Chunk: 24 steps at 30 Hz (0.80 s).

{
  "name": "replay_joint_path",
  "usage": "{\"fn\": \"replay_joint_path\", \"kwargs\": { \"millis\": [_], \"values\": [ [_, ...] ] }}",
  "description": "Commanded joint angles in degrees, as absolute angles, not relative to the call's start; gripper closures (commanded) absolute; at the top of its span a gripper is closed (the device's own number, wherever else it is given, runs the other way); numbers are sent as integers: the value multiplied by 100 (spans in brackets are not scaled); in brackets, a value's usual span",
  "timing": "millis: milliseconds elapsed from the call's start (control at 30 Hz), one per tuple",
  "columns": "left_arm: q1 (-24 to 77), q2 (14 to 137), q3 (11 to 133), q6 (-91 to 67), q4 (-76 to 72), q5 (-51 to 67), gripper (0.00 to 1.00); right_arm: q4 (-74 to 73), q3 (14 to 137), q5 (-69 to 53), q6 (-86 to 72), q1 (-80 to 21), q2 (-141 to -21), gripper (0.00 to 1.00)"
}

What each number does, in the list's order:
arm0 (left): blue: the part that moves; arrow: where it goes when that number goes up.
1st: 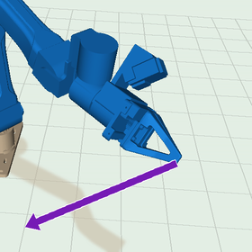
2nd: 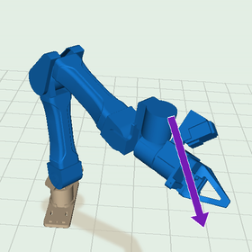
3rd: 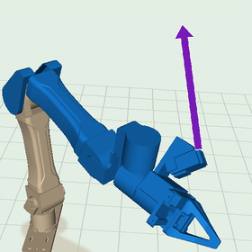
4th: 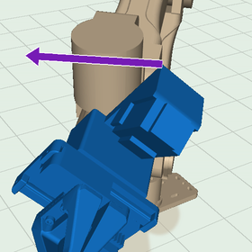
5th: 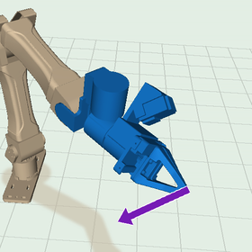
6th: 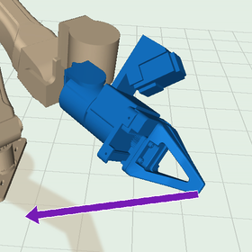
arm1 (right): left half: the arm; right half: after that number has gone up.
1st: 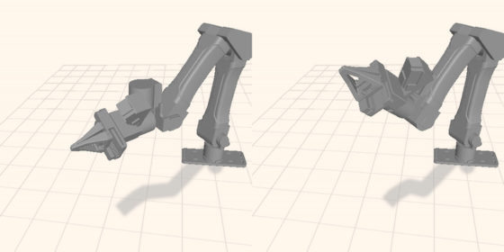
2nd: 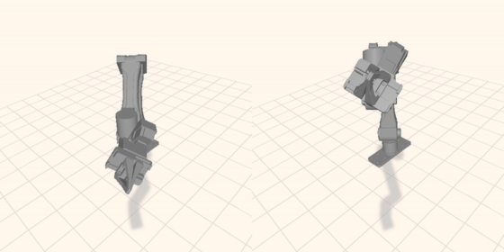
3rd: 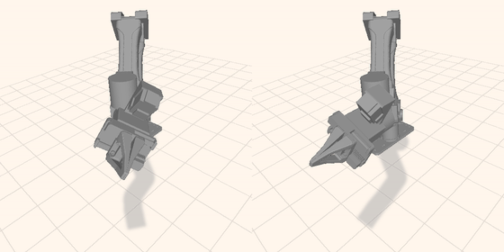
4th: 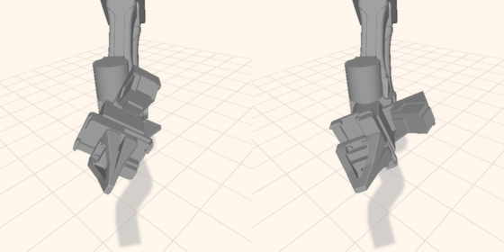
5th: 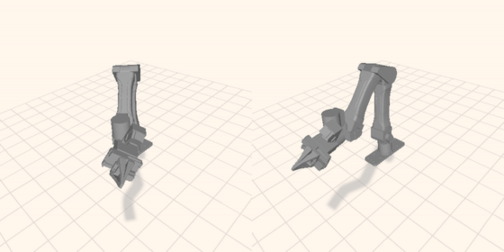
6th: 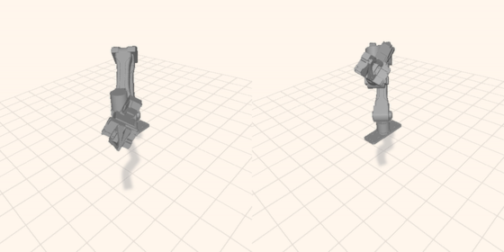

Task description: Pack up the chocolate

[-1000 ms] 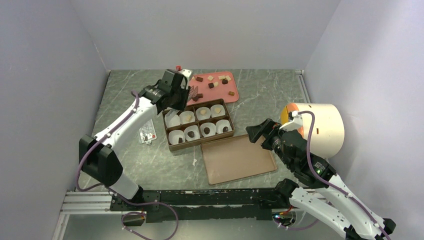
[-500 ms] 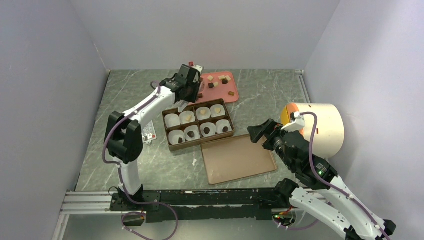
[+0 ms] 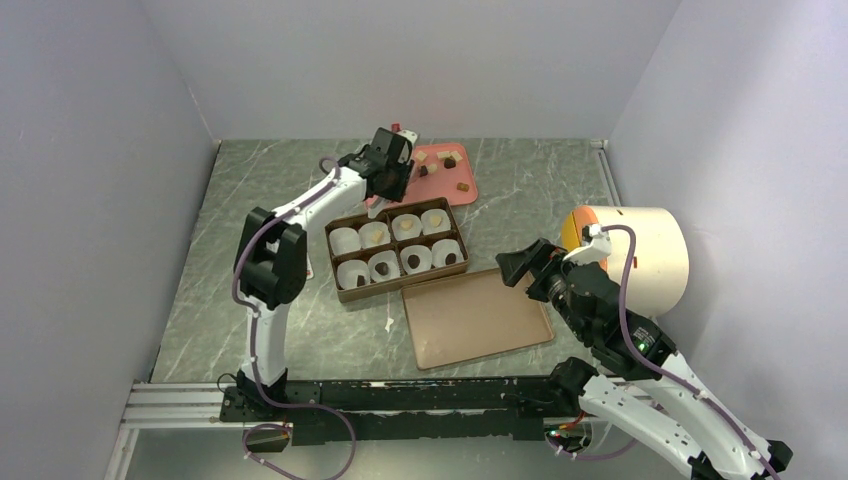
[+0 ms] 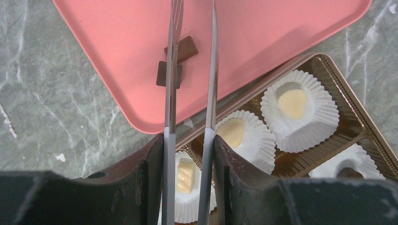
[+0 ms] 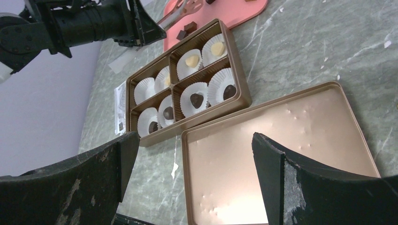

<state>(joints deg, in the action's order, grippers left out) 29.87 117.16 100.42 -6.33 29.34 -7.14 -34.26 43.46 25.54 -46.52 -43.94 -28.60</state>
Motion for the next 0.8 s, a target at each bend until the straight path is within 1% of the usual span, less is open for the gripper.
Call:
{"fn": "replay_joint_path", "kwargs": {
  "millis": [0,200,767],
  "values": [
    [3005,11875,10436,-450,2638,-619,57,-3400,4540,2725,-4605,-4386,-2790,4],
    [3006,12125,10484,-406,2603,-556,56,-3352,4527,2707,-4597,-4388,-2873,4],
    [3005,12644,10808,-413,2507,-628,56,-3348,4466,2775,-4587,-4385,-2861,4]
  ]
}}
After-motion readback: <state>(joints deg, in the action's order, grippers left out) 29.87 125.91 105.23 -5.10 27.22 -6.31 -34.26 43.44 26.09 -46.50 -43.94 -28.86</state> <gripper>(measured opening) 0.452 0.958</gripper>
